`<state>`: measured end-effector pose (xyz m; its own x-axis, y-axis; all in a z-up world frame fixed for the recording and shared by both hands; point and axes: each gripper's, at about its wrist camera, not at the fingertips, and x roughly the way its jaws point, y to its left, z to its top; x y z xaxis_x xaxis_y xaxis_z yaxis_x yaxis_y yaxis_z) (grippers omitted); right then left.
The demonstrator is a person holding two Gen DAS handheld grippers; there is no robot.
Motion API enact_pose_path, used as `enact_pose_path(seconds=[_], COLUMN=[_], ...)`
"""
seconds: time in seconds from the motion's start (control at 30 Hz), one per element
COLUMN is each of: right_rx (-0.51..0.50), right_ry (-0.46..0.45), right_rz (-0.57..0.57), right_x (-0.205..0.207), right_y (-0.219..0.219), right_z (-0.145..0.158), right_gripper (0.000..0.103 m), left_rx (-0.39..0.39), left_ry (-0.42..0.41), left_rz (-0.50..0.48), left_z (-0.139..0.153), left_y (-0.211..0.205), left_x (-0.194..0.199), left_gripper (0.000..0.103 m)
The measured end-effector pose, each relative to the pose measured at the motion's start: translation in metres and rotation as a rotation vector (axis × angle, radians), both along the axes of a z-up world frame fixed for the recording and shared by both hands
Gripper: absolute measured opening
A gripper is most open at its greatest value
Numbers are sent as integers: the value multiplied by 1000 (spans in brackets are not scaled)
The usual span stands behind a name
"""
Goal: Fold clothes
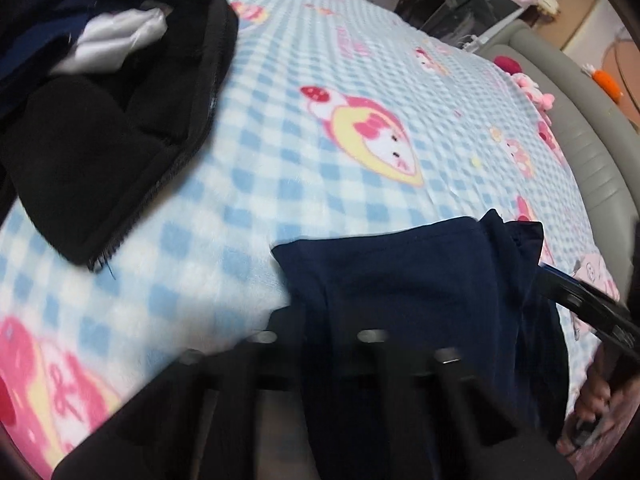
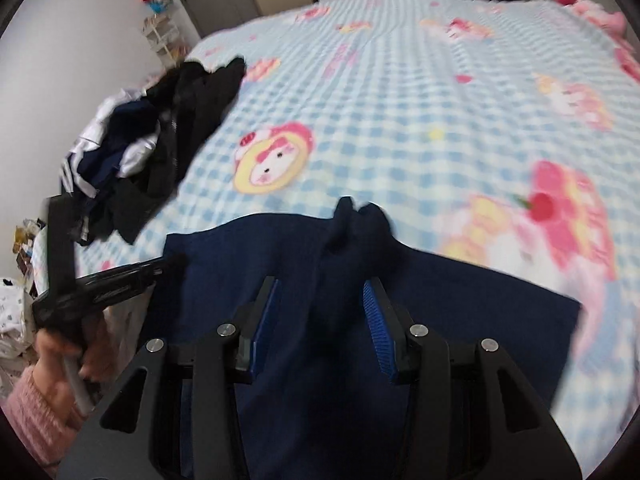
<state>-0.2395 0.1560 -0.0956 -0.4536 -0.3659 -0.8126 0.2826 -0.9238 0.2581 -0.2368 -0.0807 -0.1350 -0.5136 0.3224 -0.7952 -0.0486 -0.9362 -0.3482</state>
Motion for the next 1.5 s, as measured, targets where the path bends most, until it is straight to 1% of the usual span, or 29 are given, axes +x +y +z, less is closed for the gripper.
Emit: enact_pose_path(seconds=[0.1, 0.2, 0.23, 0.27, 0.33, 0.4, 0.43, 0.47, 0.5, 0.53, 0.67, 0.73, 0.77, 0.83, 0.87, 0.9, 0.97, 1.03, 1.13, 1.17, 1.23, 1.27, 1.33, 1.37, 1.4, 1.43, 1.5], right_rx=[40, 80, 65, 57, 35, -21, -52, -89, -115, -132, -140, -101, -94, -82, -82, -79, -55, -24, -8, -29, -71, -63, 35, 0, -37, -83, -159], right_ry=[2, 45, 47, 48, 48, 17, 7, 16, 35, 55, 81, 64, 45, 11, 8, 11, 50, 76, 27, 2, -17, -28, -25, -23, -23, -26, -27], right_rz=[26, 20, 18, 13, 2, -21, -37, -66, -94, -114, -117, -106, -108, -116, -132, -150, -202, -254, -308, -306, -299, -301, -361, -373, -381, -375, -318], right_x=[-16, -21, -23, -24, -28, -28, -28, -23, -17, -8, 26, 42, 51, 69, 81, 93, 118, 138, 146, 145, 147, 148, 151, 151, 151, 149, 134], right_y=[-17, -22, -21, -19, -15, -4, 2, 9, 16, 22, 31, 29, 33, 42, 49, 57, 75, 94, 122, 129, 138, 143, 152, 161, 168, 171, 170], right_z=[-17, -28, -31, -35, -43, -46, -45, -37, -28, -19, 1, 1, -1, -3, -1, 1, 5, 6, -11, -18, -24, -27, -28, -26, -23, -21, -16], right_gripper=[20, 18, 18, 18, 22, 22, 23, 28, 32, 36, 37, 37, 37, 37, 37, 37, 37, 37, 37, 37, 36, 33, 24, 24, 28, 37, 47], left_rx=[-41, -48, -53, -58, -81, -81, -80, -80, -80, -80, -78, -78, -63, 37, 104, 135, 84, 58, 22, 5, -30, -46, -63, -43, -24, -9, -2], left_ry=[55, 76, 70, 59, 10, 31, 41, 51, 61, 71, 112, 132, 139, 144, 159, 168, 180, 175, 111, 91, 52, 31, -3, 3, 11, 22, 46], left_rz=[26, 56, 58, 57, 52, 8, -15, -37, -60, -82, -172, -217, -238, -267, -277, -287, -300, -339, -400, -403, -408, -404, -368, -361, -357, -358, -356], left_z=[13, 19, 17, 13, 1, 6, 8, 11, 13, 16, 26, 31, 33, 39, 48, 57, 64, 60, 43, 36, 24, 18, 9, 10, 12, 16, 22], left_y=[-6, -19, -22, -25, -25, -12, -5, 1, 8, 14, 40, 53, 59, 69, 72, 79, 99, 122, 152, 157, 168, 172, 171, 168, 167, 166, 167], left_x=[10, 11, 9, 7, 4, 13, 18, 22, 27, 32, 51, 60, 65, 79, 87, 96, 110, 121, 124, 124, 123, 123, 124, 126, 128, 129, 131], left_gripper=[4, 4, 4, 7, 11, 14, 16, 26, 37, 40, 40, 40, 40, 40, 43, 47, 47, 47, 46, 46, 46, 46, 44, 44, 44, 45, 46])
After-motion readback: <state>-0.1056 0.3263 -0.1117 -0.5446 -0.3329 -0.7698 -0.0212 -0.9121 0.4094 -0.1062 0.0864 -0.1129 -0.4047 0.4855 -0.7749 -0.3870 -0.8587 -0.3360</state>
